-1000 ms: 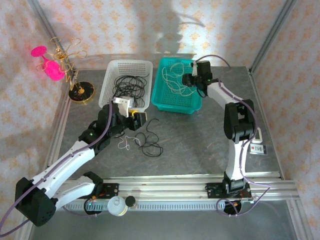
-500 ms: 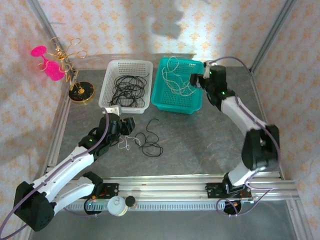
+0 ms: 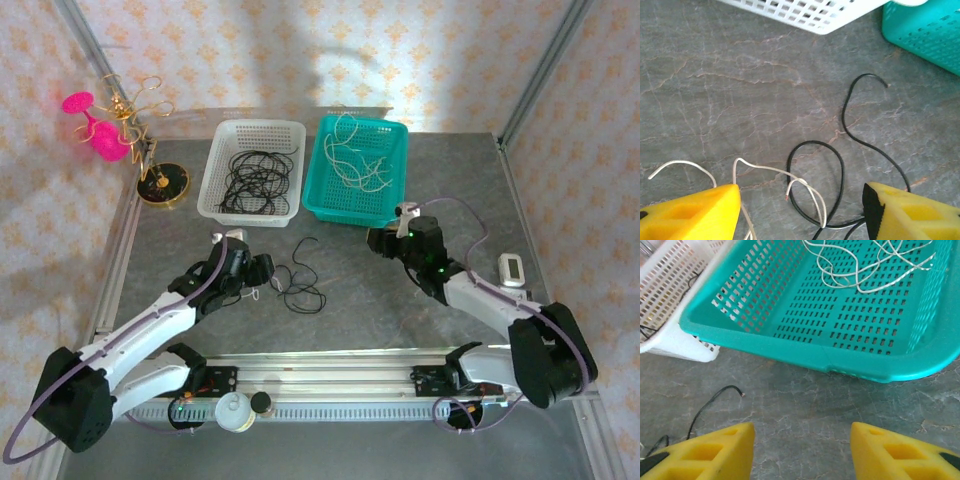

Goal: Untangle the cables

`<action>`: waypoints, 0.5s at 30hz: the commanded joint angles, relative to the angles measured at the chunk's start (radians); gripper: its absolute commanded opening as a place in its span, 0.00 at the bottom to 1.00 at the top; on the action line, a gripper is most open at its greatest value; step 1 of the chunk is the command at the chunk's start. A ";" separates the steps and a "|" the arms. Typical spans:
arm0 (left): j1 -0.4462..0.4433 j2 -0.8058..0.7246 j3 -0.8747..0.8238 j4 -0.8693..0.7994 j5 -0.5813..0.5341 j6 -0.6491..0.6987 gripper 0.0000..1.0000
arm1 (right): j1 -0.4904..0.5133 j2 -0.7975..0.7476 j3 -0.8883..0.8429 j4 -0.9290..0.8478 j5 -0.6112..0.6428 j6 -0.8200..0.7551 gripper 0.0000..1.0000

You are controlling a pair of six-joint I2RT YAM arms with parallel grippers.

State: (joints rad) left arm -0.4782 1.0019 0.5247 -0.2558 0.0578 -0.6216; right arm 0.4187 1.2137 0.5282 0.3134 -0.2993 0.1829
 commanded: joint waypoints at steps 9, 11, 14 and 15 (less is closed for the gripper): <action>-0.034 0.038 -0.075 -0.042 -0.024 -0.097 0.61 | 0.001 -0.086 -0.005 0.043 0.029 0.022 0.54; -0.036 0.044 -0.091 -0.014 -0.018 -0.092 0.54 | 0.001 -0.090 -0.008 0.047 0.031 0.035 0.54; -0.036 0.071 -0.089 0.062 -0.004 -0.037 0.32 | 0.000 -0.102 0.001 0.036 0.024 0.056 0.54; -0.036 0.080 -0.063 0.053 -0.017 -0.010 0.22 | 0.001 -0.107 0.012 0.025 0.013 0.062 0.54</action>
State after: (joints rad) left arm -0.5045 1.0630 0.4393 -0.2531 0.0513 -0.6838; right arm 0.4191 1.1393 0.5282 0.3370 -0.2939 0.2146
